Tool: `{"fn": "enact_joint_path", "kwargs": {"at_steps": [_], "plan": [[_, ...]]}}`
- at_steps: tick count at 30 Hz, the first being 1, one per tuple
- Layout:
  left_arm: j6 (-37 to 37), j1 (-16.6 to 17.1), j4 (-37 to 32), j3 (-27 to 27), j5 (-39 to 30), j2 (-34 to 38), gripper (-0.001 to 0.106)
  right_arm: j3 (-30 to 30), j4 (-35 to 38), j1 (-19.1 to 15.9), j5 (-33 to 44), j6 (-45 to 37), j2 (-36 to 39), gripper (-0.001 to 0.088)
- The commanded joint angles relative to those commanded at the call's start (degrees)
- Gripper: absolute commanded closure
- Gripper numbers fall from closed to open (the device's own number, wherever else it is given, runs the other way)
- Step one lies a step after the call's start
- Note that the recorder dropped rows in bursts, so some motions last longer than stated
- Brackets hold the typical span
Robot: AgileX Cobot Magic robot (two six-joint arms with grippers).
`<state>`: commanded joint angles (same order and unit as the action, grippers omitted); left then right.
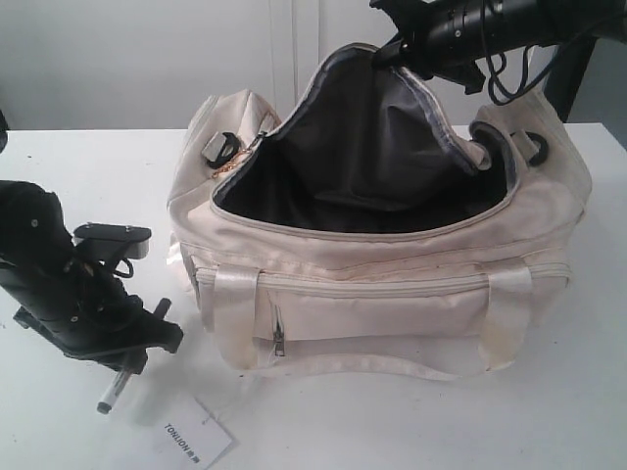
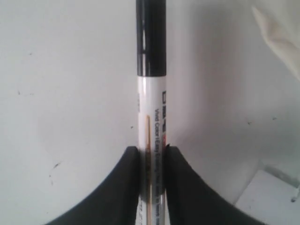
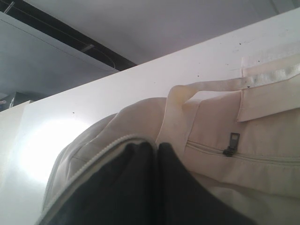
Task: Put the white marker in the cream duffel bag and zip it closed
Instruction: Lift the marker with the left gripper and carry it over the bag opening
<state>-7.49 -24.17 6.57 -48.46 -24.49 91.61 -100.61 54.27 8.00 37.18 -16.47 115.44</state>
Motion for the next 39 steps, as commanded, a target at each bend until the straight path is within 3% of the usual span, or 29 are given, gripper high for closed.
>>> {"fn": "enact_joint_path", "kwargs": {"at_steps": [2,8,13,15,18,26,39], "plan": [[0.4,0.0,-0.9,0.0,-0.9,-2.3,0.105,0.0,0.0,0.0,0.0,0.0,0.0,0.0868],[10.9,0.0,-1.1,-1.0,-5.5,-12.0,0.105,0.0,0.0,0.0,0.0,0.0,0.0,0.0868],[23.0,0.0,-0.6,-8.3,-11.2,-15.5,0.105,0.0,0.0,0.0,0.0,0.0,0.0,0.0868],[25.7,0.0,-0.5,-11.9,-12.0,-15.5,0.105,0.0,0.0,0.0,0.0,0.0,0.0,0.0868],[31.3,-2.9,-0.5,-16.6,-12.4,-15.5,0.105,0.0,0.0,0.0,0.0,0.0,0.0,0.0868],[40.7,-8.6,-1.5,-23.2,-10.2,-12.1,0.105,0.0,0.0,0.0,0.0,0.0,0.0,0.0868],[42.4,-16.8,-10.4,-35.4,-11.3,-1.8,0.105,0.0,0.0,0.0,0.0,0.0,0.0,0.0868]]}}
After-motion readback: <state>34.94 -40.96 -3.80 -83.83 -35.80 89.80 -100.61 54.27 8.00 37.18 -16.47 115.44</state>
